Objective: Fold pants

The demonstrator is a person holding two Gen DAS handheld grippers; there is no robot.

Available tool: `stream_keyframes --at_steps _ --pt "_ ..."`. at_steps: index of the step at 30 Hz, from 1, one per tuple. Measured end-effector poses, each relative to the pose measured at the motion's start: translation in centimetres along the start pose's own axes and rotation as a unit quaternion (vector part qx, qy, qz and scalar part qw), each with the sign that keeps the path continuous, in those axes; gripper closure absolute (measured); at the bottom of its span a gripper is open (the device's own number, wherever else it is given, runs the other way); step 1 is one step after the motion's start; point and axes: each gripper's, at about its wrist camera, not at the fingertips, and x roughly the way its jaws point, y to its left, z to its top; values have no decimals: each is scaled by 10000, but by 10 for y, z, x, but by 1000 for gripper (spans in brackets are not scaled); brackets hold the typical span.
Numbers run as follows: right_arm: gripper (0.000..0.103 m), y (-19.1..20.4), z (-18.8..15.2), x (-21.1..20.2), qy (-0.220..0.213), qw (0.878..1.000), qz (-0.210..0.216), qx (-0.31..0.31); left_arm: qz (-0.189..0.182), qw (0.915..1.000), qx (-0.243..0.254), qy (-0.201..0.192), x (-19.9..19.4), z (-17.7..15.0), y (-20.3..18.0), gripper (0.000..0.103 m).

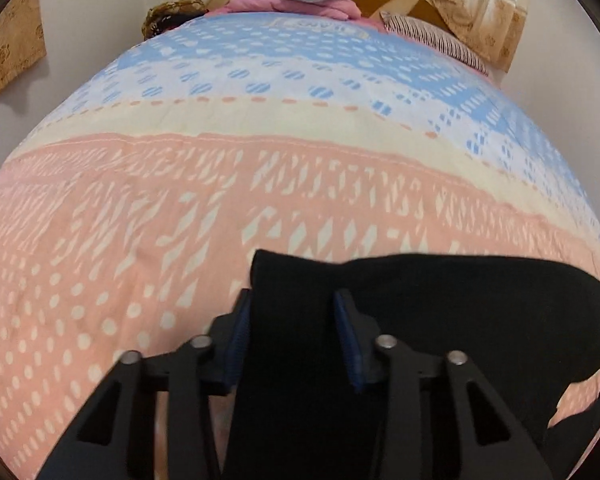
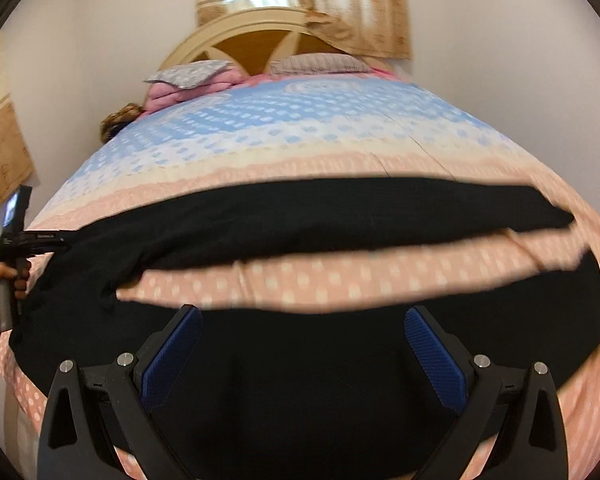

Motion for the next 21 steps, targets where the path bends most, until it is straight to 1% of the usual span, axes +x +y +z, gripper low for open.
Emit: stream_keyframes --at_steps 2,5,6,8,11,13,14,16,17,18,19,20,21 --pt "1 -4 21 13 -65 9992 215 -319 -16 10000 79 9 -1 1 -5 74" --pt "2 -6 56 49 109 9958 253 -872 73 9998 194 5 -1 2 -9 75" --pt "2 -6 68 64 234 9940 311 -1019 87 9998 171 15 0 3 -7 75" --pt "2 -6 91 97 419 9902 365 -1280 141 9999 8 37 1 4 -4 65" --pt "2 -5 117 143 715 9818 312 -1734 134 9999 6 43 2 5 -2 65" --pt "2 -5 127 170 911 9758 259 -1969 137 9999 5 48 3 6 -3 65" --pt "2 -6 131 184 1056 9719 317 -2078 131 9999 9 50 3 6 -3 65" --pt "6 -9 134 205 1356 9646 491 -2208 95 9999 1 54 6 8 -3 65" --pt "7 -11 133 211 1498 9612 669 -2218 79 10000 -2 33 6 8 -3 65" --pt "16 -13 133 215 1581 9590 909 -2168 80 10000 38 4 6 8 -4 66" --pt "32 -15 133 216 1653 9569 1160 -2088 83 9999 77 -15 7 8 -6 70" --pt "38 -16 134 216 1776 9531 1415 -2002 62 9999 139 -49 6 8 -8 77" --pt "48 -16 134 214 1816 9509 1528 -1986 58 9998 163 -61 6 8 -11 80"
